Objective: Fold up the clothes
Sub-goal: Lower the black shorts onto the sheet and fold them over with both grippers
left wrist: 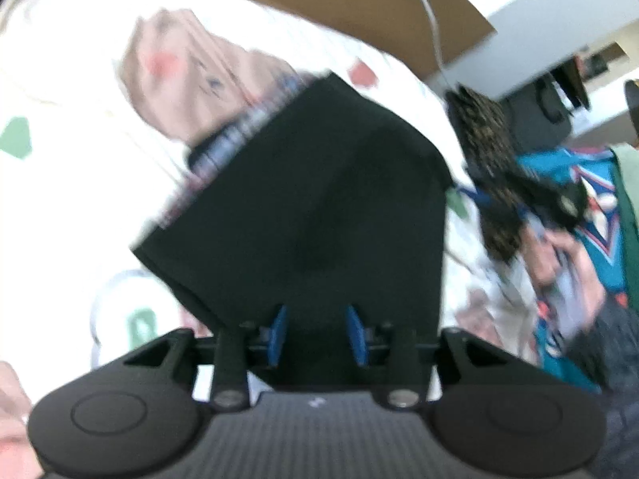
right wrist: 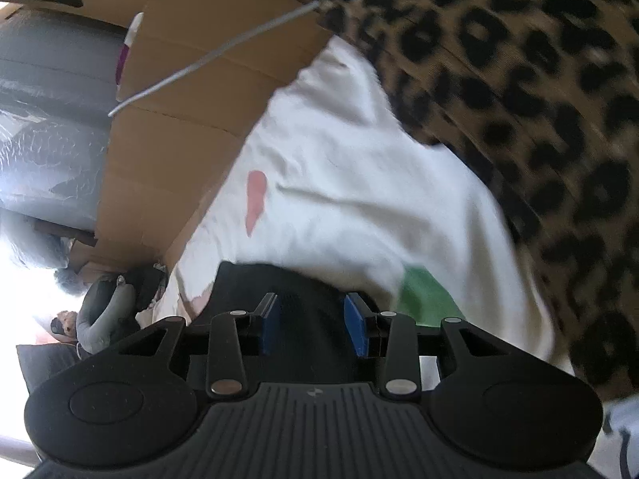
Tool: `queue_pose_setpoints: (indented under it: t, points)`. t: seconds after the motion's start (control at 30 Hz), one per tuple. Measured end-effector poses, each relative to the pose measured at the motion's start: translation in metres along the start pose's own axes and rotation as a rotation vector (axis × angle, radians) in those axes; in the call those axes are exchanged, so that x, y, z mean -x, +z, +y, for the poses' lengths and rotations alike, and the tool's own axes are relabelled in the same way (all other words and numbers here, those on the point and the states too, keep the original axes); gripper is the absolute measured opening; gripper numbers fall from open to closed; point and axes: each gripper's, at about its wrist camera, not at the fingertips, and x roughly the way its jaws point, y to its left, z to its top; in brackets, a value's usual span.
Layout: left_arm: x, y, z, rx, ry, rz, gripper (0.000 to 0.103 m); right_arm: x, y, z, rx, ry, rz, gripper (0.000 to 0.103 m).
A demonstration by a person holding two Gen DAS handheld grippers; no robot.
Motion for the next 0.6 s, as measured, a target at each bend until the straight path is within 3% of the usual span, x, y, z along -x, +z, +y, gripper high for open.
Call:
queue_pose_setpoints:
  t: [0.17,0.43,0.6]
  points:
    - [0.021,0.009,0.019,0.023,0.118,-0.075,0.06,0.0,-0.023,-0.012,-0.021,-0.01,0.049,0.047]
    - [0.009,0.007,0.043,0.102,0.25,-0.094,0.062,-0.011,-0.057,-0.006,0.006,0.037,0.156,0.047]
    - [0.002,0.005,0.057,0.165,0.222,-0.098,0.061,-0.017,-0.073,-0.007,0.006,0.036,0.202,0.047]
